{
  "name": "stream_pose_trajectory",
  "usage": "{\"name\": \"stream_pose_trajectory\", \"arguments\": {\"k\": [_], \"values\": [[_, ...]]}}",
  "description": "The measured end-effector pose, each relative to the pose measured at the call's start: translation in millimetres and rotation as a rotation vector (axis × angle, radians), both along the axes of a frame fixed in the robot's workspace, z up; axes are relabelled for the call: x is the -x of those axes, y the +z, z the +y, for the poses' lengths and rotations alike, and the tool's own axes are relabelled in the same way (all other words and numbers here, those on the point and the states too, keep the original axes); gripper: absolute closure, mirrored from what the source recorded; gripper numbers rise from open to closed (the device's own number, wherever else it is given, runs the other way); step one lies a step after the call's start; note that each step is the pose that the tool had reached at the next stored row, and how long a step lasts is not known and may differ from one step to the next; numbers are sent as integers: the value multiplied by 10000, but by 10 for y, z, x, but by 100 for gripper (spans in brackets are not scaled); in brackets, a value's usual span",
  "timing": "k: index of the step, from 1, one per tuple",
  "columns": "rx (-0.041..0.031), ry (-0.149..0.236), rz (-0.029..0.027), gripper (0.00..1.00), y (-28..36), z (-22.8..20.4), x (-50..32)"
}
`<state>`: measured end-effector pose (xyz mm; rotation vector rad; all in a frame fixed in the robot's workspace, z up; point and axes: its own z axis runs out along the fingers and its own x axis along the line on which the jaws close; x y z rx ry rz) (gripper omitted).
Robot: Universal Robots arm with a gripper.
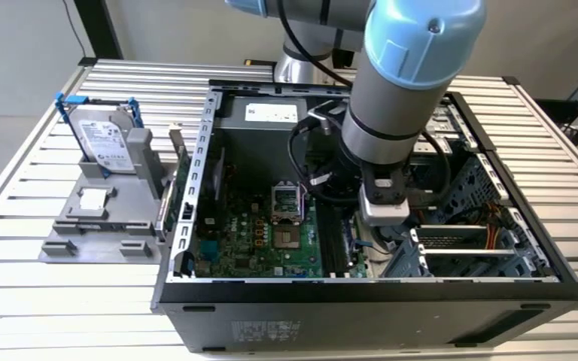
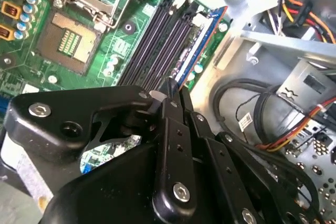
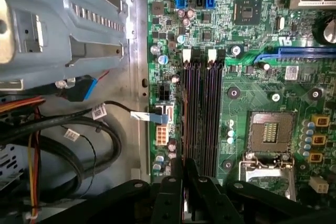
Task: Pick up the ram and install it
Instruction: 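Press down the ram until it locks into place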
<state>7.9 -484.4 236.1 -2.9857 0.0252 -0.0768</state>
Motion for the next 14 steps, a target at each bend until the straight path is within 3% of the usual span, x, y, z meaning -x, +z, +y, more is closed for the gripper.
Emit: {"name": "stream_pose_trajectory", "arguments": {"k": [2, 4, 6, 14], "values": [[-27, 3, -68, 100, -9, -38, -1], [-34, 3, -73, 100, -13, -78, 0], [-37, 0, -73, 100, -19, -86, 1], [-35, 2, 34, 100, -85, -79, 0]]}}
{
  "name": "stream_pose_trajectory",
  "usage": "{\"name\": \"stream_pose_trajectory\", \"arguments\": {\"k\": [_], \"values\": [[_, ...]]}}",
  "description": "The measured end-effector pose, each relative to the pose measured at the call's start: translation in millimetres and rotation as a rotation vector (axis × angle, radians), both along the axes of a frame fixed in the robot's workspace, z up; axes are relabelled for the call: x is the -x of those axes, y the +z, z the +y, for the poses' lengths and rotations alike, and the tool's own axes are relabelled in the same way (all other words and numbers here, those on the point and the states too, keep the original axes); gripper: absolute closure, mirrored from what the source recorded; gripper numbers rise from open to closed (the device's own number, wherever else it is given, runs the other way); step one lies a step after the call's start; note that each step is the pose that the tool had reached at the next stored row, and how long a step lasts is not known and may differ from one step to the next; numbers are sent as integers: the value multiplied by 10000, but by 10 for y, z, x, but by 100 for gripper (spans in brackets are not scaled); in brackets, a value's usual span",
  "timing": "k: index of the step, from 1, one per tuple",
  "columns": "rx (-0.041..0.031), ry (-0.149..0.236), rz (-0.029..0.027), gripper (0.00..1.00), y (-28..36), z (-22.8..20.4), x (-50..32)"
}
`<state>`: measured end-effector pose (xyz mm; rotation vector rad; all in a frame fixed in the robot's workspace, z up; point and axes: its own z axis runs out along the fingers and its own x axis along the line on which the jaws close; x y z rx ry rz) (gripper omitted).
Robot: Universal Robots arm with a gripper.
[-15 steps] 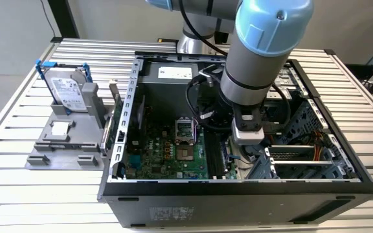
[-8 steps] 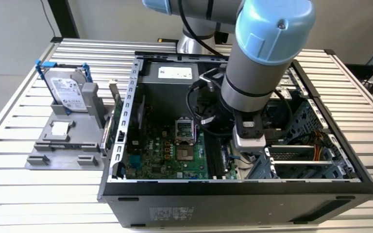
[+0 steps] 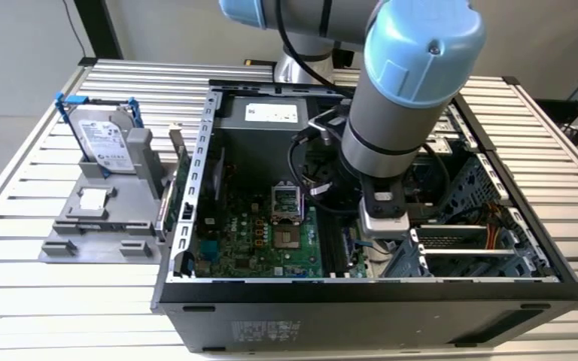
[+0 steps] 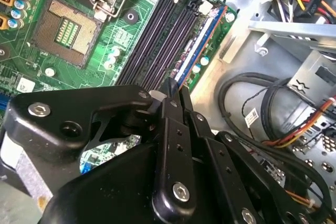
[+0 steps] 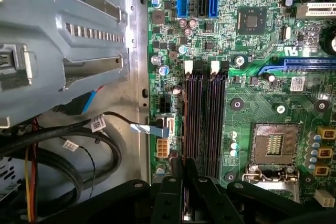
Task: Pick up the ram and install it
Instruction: 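Press down the ram until it locks into place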
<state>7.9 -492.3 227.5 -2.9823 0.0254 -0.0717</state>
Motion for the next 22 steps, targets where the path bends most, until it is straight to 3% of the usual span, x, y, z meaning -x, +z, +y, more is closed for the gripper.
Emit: {"name": "stream_pose_trajectory", "arguments": {"k": [2, 5, 14, 19, 22], "values": [[0, 1, 26, 100, -9, 18, -1], [-2, 2, 106, 100, -11, 4, -4], [-1, 80, 115, 100, 35, -53, -13], [-2, 84, 114, 100, 27, -61, -11], [-1, 83, 114, 100, -11, -61, -10]]}}
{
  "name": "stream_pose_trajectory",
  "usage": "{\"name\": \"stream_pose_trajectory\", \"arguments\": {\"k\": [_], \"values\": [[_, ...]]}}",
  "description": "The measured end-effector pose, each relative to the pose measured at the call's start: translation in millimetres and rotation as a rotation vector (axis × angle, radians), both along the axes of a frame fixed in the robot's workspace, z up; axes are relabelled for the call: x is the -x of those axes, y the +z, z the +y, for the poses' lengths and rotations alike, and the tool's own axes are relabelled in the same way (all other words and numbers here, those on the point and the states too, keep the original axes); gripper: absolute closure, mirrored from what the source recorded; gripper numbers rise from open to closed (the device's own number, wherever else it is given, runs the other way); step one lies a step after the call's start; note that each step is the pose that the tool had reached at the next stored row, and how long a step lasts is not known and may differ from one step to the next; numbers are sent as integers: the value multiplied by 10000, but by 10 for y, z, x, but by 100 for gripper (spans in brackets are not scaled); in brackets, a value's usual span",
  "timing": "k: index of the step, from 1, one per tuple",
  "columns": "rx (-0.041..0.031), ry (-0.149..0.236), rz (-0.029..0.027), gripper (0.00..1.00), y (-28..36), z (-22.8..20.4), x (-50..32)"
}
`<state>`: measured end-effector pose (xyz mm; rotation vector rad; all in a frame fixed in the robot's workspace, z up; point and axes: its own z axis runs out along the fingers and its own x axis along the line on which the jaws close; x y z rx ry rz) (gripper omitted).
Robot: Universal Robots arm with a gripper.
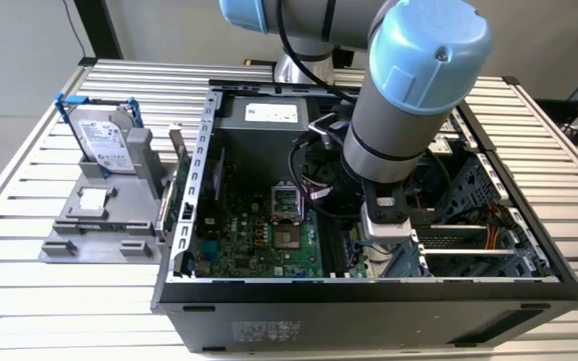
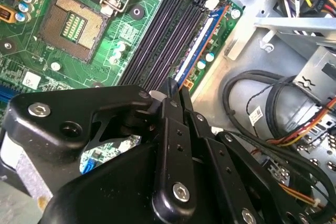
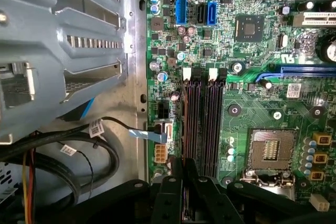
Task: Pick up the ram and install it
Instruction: 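Press down the ram until it locks into place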
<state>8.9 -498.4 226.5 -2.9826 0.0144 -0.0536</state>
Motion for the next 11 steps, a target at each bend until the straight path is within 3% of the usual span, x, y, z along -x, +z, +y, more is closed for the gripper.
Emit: {"name": "stream_pose_trajectory", "arguments": {"k": [11], "values": [[0, 6, 0, 100, -14, 54, -6]]}}
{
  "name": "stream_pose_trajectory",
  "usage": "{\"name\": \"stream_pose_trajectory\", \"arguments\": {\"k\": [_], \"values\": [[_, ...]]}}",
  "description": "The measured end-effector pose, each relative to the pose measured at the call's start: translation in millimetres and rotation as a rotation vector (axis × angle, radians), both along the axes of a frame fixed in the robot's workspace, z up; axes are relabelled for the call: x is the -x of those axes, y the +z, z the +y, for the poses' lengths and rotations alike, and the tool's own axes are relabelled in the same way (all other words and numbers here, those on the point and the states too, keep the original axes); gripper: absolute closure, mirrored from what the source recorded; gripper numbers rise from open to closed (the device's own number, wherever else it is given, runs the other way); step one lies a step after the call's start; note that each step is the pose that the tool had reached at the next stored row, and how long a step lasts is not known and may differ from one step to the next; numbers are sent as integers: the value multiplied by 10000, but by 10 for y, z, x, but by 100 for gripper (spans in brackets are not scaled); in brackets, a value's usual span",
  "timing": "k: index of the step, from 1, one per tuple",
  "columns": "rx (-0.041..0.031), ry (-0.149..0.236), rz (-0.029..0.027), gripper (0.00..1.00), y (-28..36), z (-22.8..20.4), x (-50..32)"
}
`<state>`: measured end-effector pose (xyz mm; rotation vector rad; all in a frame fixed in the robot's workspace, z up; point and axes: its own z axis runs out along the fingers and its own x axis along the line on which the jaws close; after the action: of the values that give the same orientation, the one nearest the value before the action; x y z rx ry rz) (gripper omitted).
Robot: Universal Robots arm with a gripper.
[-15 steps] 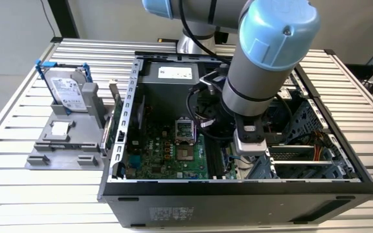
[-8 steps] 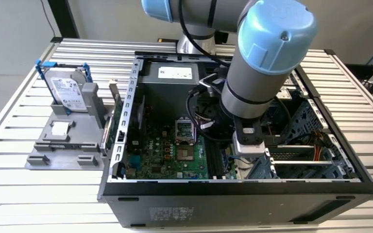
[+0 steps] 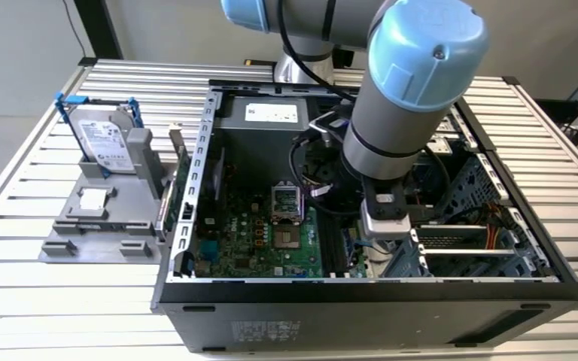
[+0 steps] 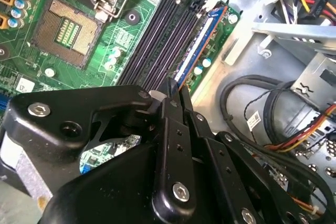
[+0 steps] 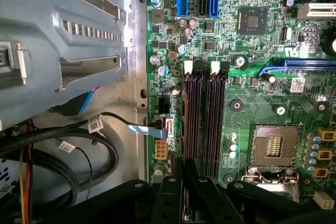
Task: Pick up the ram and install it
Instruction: 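Press down the ram until it locks into place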
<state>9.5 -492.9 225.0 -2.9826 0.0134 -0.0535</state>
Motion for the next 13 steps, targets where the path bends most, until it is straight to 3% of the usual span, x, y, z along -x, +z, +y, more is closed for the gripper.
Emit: {"name": "stream_pose_trajectory", "arguments": {"k": [2, 5, 8, 10, 13], "values": [[-39, 34, -1, 100, 0, -43, 17], [-193, 34, -12, 100, 0, -65, 23], [-501, 34, -28, 100, 0, -98, 23], [-568, 33, -36, 100, 0, -113, 24], [-581, 34, -48, 100, -7, -132, 28]]}}
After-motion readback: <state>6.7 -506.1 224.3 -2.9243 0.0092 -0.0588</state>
